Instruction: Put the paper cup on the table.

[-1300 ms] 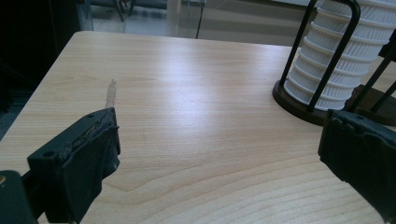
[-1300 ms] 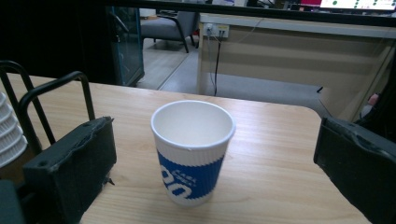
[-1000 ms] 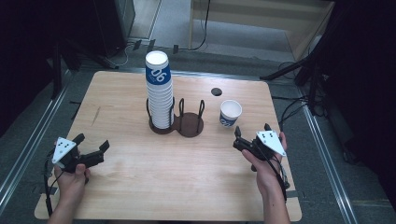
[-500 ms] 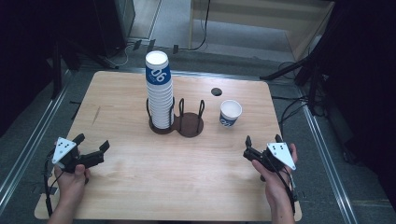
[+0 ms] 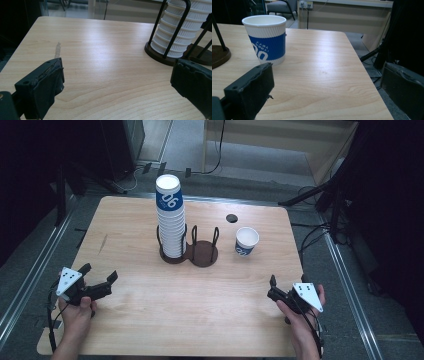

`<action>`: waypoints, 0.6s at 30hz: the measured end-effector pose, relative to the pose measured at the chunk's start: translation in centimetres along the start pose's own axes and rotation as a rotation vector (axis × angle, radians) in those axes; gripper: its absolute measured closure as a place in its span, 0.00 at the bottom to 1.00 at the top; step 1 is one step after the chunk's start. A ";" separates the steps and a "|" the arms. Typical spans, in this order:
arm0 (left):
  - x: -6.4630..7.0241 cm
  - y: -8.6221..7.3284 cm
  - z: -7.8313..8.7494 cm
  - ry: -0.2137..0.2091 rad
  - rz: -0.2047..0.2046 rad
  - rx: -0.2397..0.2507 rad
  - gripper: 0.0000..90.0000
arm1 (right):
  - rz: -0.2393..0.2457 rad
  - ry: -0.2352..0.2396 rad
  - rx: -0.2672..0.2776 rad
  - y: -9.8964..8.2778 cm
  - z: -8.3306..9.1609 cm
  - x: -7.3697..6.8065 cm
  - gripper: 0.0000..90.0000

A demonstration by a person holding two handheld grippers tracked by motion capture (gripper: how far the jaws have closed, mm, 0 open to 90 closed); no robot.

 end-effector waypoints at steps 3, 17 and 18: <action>0.0 0.0 0.0 -0.001 0.000 0.001 0.00 | -0.003 -0.007 -0.005 -0.4 0.2 0.4 0.00; 0.0 0.0 0.0 -0.003 0.002 0.002 0.00 | -0.015 -0.023 -0.026 -1.9 1.6 2.2 0.00; 0.1 0.0 0.0 -0.004 0.002 0.001 0.00 | -0.021 -0.022 -0.026 -1.9 1.7 2.4 0.00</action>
Point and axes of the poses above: each handheld gripper's, and its own axes: z roughly backward along the jaws, y roughly out of its top, x roughly to its right, the point moved 10 cm from there along -z, roughly forward along the jaws, and after that the axes turned 15 degrees about -z, right-handed, at the moved point
